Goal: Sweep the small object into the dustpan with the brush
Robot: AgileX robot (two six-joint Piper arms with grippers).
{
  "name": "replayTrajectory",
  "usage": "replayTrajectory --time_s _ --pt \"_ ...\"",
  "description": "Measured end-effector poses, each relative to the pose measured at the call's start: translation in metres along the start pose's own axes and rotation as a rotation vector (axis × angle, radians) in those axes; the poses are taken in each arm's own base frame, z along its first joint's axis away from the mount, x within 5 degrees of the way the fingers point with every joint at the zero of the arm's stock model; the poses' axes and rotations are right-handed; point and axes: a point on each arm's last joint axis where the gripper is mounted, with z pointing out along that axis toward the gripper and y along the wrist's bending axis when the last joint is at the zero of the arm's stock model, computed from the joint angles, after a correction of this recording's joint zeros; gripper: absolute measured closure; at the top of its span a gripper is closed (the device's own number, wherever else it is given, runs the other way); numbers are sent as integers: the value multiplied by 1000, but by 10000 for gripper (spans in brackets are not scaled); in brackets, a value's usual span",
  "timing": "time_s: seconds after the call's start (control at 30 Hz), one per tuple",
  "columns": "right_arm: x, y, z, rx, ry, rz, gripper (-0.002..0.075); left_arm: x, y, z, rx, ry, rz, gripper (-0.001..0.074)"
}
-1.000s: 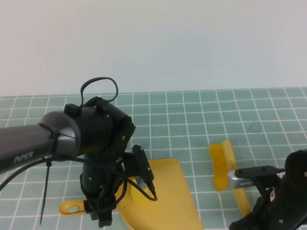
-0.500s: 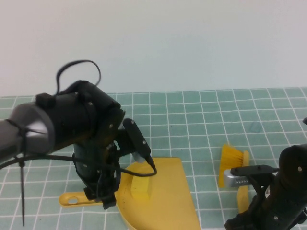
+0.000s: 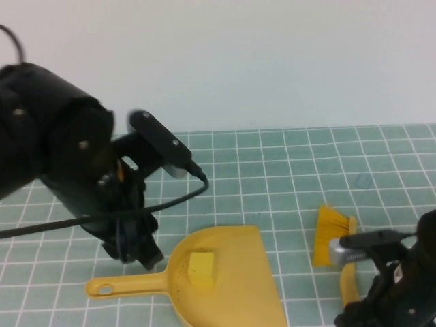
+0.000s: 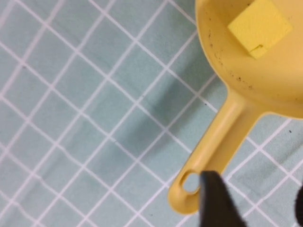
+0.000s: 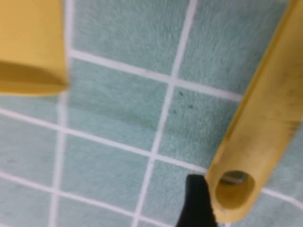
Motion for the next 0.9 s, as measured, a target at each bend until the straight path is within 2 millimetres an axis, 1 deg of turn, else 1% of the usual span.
replayTrajectory --time_s 0.17,0.27,0.37,0.43,0.47,0.5,0.57,0.6,0.63,0.67,0.7,0.73,0.8,0.9 --pt "10 5 -50 -37 -192 -44 244 10 2 -27 -18 -80 -8 735" --pt "22 7 -84 -70 -319 -67 244 15 1 -39 -10 -119 -20 735" --pt "40 7 -117 -104 -456 -90 244 22 0 -52 6 -152 -33 735" --pt "54 7 -136 -122 -534 -106 249 27 -2 -60 16 -171 -40 735" --pt "60 6 -142 -125 -557 -114 260 30 -2 -64 21 -181 -44 735" --pt "67 4 -148 -124 -581 -124 284 32 -3 -68 28 -191 -48 735" --pt "79 1 -157 -108 -612 -146 369 37 -4 -75 36 -208 -54 735" --pt "85 -1 -160 -92 -623 -159 440 40 -5 -79 43 -216 -57 735" --pt "90 -3 -164 -75 -634 -171 527 42 -6 -81 52 -221 -60 735" --pt "93 -5 -165 -60 -634 -178 597 43 -7 -84 64 -227 -64 735" --pt "96 -7 -167 -43 -638 -187 643 45 -8 -86 76 -230 -68 735" --pt "98 -8 -167 -24 -637 -193 673 48 -9 -88 86 -234 -70 735" --pt "100 -12 -169 12 -643 -199 702 54 -10 -89 85 -236 -71 735" --pt "101 -19 -167 79 -694 -191 720 64 -12 -89 85 -244 -79 735"
